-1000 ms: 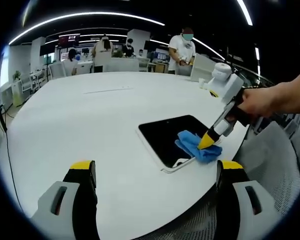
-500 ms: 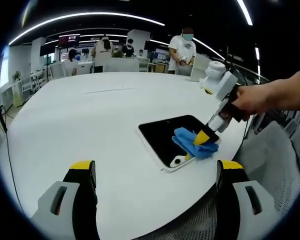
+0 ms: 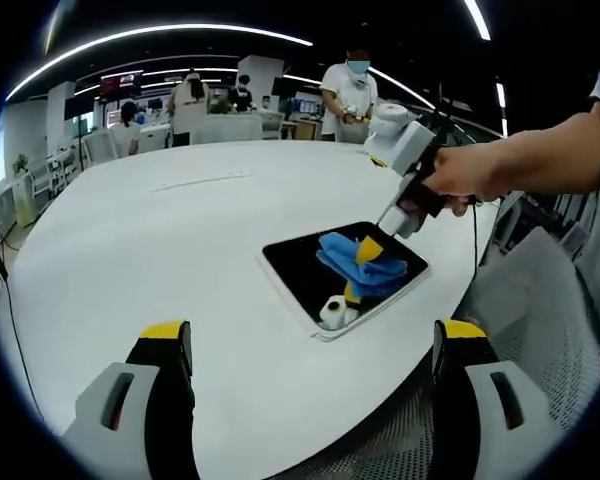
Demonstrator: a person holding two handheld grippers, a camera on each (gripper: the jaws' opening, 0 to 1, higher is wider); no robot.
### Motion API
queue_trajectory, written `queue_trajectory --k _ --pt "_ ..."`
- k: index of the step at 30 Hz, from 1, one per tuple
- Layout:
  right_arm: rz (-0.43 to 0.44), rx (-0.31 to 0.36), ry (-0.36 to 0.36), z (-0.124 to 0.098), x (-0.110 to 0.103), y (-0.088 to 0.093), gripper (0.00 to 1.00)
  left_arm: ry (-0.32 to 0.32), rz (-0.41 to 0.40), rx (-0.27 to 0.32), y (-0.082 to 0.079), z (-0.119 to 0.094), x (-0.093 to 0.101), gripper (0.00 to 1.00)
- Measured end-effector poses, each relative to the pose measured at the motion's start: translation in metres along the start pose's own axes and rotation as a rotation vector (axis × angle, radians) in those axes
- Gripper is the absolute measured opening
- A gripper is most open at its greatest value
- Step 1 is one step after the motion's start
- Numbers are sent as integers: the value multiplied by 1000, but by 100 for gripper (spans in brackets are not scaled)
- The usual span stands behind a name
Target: Wipe the mirror surface with the cleaning cloth until all visible marks leave the cleaned area.
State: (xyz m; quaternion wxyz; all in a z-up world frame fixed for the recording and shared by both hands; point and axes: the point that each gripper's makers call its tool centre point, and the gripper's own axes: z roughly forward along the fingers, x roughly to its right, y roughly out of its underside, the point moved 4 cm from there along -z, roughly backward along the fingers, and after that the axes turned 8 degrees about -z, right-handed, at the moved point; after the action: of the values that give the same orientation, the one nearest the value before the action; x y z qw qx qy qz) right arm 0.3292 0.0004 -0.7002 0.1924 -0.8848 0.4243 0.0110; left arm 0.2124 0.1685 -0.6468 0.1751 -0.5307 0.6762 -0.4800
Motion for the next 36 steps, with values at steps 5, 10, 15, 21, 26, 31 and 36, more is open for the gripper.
queue_trajectory --k 5,10,15,21,26,31,36 --pt "-22 18 27 4 11 -13 0 -8 -12 10 -1 -1 -2 99" --pt "-36 37 60 6 17 -25 0 0 -16 9 0 -1 -2 99" --pt "-39 39 72 7 22 -34 0 0 -18 13 -1 -1 -2 99" --pt "-61 37 96 17 34 -51 0 3 -16 4 0 0 -1 99" --pt "-38 34 86 18 39 -59 0 0 -18 -11 2 1 -1 99" --pt "-45 34 86 21 41 -58 0 11 -22 -9 2 1 0 99" --pt "-51 45 85 25 44 -60 0 11 -20 -6 2 0 1 99"
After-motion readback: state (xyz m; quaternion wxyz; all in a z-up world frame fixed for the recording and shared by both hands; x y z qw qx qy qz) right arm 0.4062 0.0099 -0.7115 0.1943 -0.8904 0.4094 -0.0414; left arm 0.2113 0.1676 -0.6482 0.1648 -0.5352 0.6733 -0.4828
